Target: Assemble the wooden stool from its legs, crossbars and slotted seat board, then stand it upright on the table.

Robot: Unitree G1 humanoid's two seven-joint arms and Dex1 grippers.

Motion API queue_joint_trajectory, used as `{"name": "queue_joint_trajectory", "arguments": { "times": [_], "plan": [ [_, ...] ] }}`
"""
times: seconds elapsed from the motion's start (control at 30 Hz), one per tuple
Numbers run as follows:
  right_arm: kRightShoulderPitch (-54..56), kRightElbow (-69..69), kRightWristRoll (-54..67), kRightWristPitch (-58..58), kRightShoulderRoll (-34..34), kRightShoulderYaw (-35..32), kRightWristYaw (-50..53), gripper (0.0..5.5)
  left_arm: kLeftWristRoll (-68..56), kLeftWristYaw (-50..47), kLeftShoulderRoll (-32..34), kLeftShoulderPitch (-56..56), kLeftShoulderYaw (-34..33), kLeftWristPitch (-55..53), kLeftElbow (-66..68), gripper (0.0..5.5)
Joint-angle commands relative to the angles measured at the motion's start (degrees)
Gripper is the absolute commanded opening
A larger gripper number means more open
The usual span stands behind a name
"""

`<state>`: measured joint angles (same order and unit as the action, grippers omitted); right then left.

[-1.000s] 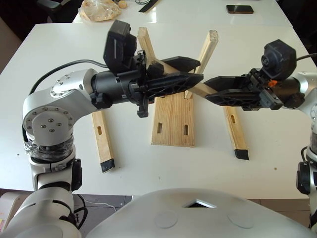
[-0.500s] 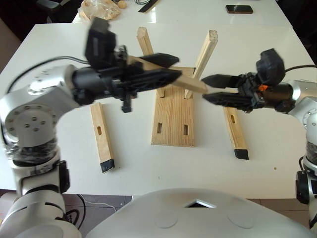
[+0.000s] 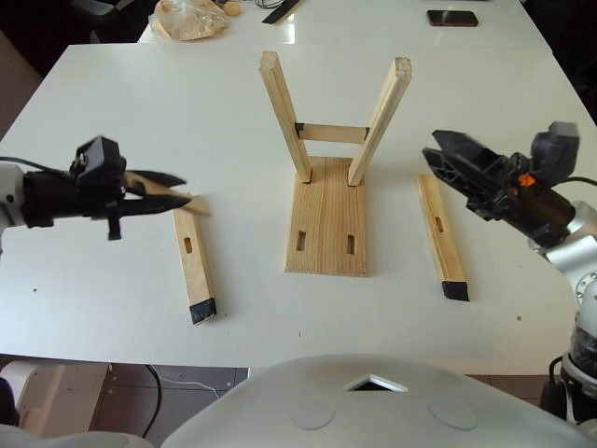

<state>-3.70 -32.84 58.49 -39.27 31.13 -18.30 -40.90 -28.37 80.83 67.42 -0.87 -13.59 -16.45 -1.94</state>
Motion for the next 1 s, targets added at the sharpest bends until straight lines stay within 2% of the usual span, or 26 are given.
{"name": "queue_joint_trajectory", "arguments": {
  "times": [0.03,0.57,1.0],
  "plan": [
    [-1.63,-1.13,-4.39,2.33,0.51,2.86,0.03,2.29,3.8,3.41,1.77,-1.05,1.49,4.76,3.68,1.31],
    [-2.95,-1.35,-7.77,4.38,1.3,5.39,0.09,2.29,6.13,4.93,0.97,4.64,1.08,6.64,3.44,1.31],
    [-4.01,-1.37,-10.05,5.62,1.52,8.1,-0.4,2.29,7.96,2.1,-0.61,3.89,2.4,6.96,2.53,1.31]
  ]
}}
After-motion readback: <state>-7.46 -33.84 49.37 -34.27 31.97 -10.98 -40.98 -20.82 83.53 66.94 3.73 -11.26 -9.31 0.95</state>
